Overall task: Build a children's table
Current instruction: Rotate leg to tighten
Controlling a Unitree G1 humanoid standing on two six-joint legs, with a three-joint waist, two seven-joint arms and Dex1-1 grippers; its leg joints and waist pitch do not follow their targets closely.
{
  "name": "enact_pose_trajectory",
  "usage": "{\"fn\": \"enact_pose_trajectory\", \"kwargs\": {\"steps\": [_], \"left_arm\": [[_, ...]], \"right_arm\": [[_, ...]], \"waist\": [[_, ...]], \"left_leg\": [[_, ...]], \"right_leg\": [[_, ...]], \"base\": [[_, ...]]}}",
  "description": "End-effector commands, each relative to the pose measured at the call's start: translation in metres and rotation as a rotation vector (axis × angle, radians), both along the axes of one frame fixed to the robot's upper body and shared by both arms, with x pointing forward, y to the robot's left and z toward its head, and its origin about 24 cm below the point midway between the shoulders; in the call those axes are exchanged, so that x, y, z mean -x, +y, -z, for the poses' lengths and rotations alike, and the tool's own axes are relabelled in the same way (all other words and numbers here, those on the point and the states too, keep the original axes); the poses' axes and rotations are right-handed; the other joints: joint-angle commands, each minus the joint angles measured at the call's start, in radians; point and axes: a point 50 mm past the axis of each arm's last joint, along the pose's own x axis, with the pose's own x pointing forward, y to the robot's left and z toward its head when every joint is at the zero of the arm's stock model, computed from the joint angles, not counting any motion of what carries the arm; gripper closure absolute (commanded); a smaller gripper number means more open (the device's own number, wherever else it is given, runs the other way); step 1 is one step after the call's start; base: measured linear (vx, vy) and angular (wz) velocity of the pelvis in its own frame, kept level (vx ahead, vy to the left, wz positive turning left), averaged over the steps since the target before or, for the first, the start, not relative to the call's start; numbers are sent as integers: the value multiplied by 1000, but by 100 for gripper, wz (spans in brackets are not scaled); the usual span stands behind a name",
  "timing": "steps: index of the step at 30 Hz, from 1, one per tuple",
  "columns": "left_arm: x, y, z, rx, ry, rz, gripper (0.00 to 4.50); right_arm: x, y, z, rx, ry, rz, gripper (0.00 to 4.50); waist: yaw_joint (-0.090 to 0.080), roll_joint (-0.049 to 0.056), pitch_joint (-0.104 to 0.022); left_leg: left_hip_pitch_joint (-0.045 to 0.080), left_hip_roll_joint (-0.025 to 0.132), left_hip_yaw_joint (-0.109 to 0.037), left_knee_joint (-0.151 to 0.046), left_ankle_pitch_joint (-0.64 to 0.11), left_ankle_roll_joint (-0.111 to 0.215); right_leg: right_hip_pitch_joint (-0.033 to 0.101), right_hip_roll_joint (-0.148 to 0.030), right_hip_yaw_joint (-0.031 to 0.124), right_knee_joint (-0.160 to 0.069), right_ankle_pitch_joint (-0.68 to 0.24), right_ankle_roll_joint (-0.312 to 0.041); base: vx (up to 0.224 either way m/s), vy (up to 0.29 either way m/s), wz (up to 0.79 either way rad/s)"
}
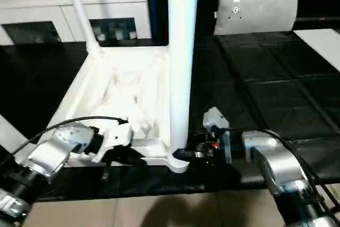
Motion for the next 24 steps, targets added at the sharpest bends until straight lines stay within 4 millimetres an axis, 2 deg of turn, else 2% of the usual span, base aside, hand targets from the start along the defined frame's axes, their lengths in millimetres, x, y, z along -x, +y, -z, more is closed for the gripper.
{"fn": "enact_pose_trajectory", "kwargs": {"steps": [1,2,3,4,5,6,7,8,9,10,11,12,13,14,16,17,18,19,20,21,22,24], "left_arm": [[-1,-18,0,25,-3,-8,450],[-8,-22,-2,26,-18,-74,450],[-8,-22,-2,26,-18,-74,450],[-15,-28,-8,52,-23,-151,450],[-18,-31,-10,69,-23,-189,450],[-23,-36,-16,115,-8,-253,450],[-28,-43,-22,166,18,-312,450],[-32,-46,-25,181,17,-344,450],[-35,-49,-28,186,9,-372,450],[-39,-50,-30,178,-11,-403,450],[-43,-52,-31,170,-34,-444,450],[-45,-52,-32,163,-48,-473,450],[-47,-52,-33,157,-59,-497,450],[-52,-53,-34,150,-101,-534,450],[-53,-54,-35,151,-117,-546,450],[-54,-55,-36,147,-142,-554,450],[-54,-54,-36,138,-167,-540,450],[-54,-54,-36,135,-173,-537,450],[-54,-53,-37,129,-184,-530,450],[-54,-50,-37,128,-182,-509,450],[-55,-47,-37,129,-182,-493,450],[-56,-41,-36,103,-186,-482,450]], "right_arm": [[1,16,-2,-47,5,9,251],[-1,24,2,-37,12,109,251],[-1,24,2,-37,12,109,251],[-5,32,5,-23,12,215,251],[-7,35,7,-18,18,260,251],[-10,42,9,-17,37,332,251],[-13,50,12,-16,62,409,251],[-15,54,14,-2,78,460,251],[-18,59,15,11,83,510,251],[-21,63,16,23,84,557,251],[-24,67,17,33,86,605,251],[-26,72,16,33,84,642,251],[-28,76,15,32,83,672,251],[-34,84,11,-26,82,698,217],[-37,85,9,-30,65,718,183],[-41,84,6,-39,48,757,184],[-44,81,2,-49,25,785,184],[-44,80,1,-51,19,790,163],[-46,79,-2,-55,10,804,147],[-47,74,-6,-48,-21,781,139],[-47,71,-9,-44,-38,759,138],[-47,63,-12,-41,-66,729,120]], "waist": [[-8,-24,-49],[-15,-21,-46],[-20,-38,-44],[-25,-37,-41],[-31,-33,-39],[-41,-35,-37],[-49,-34,-35],[-60,-38,-36],[-73,-59,-38],[-81,-57,-34],[-85,-52,-34],[-93,-50,-36],[-97,-46,-36],[-102,-46,-39],[-101,-39,-43],[-97,-20,-44],[-98,-11,-46],[-99,-24,-48],[-93,-23,-53],[-93,-28,-52],[-87,-15,-56],[-77,-18,-62]], "left_leg": [[-18,26,8,-75,-136,70],[-21,22,8,-76,-144,67],[-22,21,11,-75,-144,63],[-21,13,10,-75,-160,50],[-21,11,10,-74,-170,43],[-18,6,9,-70,-197,34],[-17,2,10,-69,-207,32],[-20,2,4,-69,-218,28],[-31,3,-1,-70,-222,30],[-32,4,-6,-71,-245,30],[-28,2,-6,-69,-257,33],[-22,2,-6,-67,-264,32],[-23,5,-9,-70,-264,33],[-35,15,-16,-80,-251,36],[-31,19,-16,-83,-226,36],[-30,19,-17,-84,-211,37],[-30,22,-15,-82,-173,38],[-33,21,-14,-81,-153,42],[-35,20,-14,-78,-106,56],[-37,17,-12,-76,-88,67],[-40,13,-11,-67,-33,91],[-41,10,-9,-59,31,117]], "right_leg": [[66,-41,51,-68,-399,-121],[66,-39,48,-76,-440,-99],[64,-38,48,-82,-460,-84],[60,-40,40,-89,-532,-51],[59,-38,38,-92,-555,-38],[53,-37,28,-104,-602,-13],[52,-34,24,-110,-620,-1],[54,-38,14,-114,-634,14],[61,-38,8,-115,-631,35],[59,-40,3,-122,-646,53],[55,-40,1,-126,-656,60],[51,-44,-3,-134,-648,56],[56,-46,-3,-132,-629,49],[68,-49,0,-123,-565,34],[65,-51,13,-110,-463,-13],[67,-52,16,-102,-422,-35],[64,-50,24,-95,-331,-74],[68,-47,26,-90,-294,-90],[72,-47,32,-72,-242,-123],[71,-45,35,-72,-233,-131],[75,-46,41,-59,-174,-161],[77,-45,43,-47,-106,-182]], "base": [[0,0,0],[0,0,0],[0,0,0],[0,0,0],[0,0,0],[0,0,0],[0,0,0],[0,0,0],[0,0,0],[0,0,0],[0,0,0],[0,0,0],[0,0,0],[0,0,0],[0,0,0],[0,0,0],[0,0,0],[0,0,0],[0,0,0],[0,0,0],[0,0,0],[0,0,0]]}}
